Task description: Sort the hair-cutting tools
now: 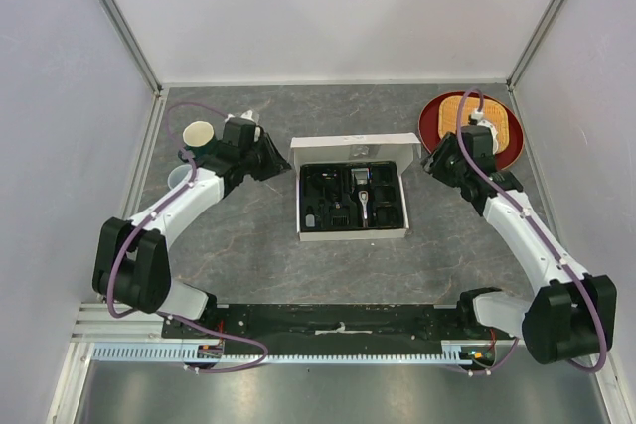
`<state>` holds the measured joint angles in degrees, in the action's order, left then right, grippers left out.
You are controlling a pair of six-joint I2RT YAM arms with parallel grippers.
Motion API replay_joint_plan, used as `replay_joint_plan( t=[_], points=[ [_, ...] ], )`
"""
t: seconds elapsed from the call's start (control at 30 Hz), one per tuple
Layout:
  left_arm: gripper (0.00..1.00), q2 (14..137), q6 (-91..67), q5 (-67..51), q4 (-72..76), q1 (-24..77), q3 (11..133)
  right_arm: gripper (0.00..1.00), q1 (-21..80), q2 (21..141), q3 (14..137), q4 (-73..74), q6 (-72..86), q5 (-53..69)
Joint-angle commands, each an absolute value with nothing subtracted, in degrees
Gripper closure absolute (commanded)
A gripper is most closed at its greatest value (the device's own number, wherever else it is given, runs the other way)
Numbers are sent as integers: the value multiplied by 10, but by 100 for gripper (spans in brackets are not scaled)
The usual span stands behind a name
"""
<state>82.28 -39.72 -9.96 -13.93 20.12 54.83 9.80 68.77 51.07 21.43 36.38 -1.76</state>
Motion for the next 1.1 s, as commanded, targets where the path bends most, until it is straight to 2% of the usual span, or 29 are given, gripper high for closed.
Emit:
replay_joint_plan(
  t=[0.0,0.2,0.37,0.57,0.8,1.07],
  points=[
    [69,835,-368,-12,-150,197,650,52,98,662,512,162,424,-115],
    [67,902,-360,-22,-144,194,747,51,98,745,586,132,418,-77],
    [65,925,-333,-153,-78,194,757,51,98,783,616,86,393,29],
    [65,945,-323,-243,-53,194,743,50,98,794,596,61,386,75],
    [68,934,-338,-267,-32,194,690,50,98,776,527,40,391,141],
    [69,916,-352,-276,-18,194,643,50,97,716,484,78,389,113]
  ],
)
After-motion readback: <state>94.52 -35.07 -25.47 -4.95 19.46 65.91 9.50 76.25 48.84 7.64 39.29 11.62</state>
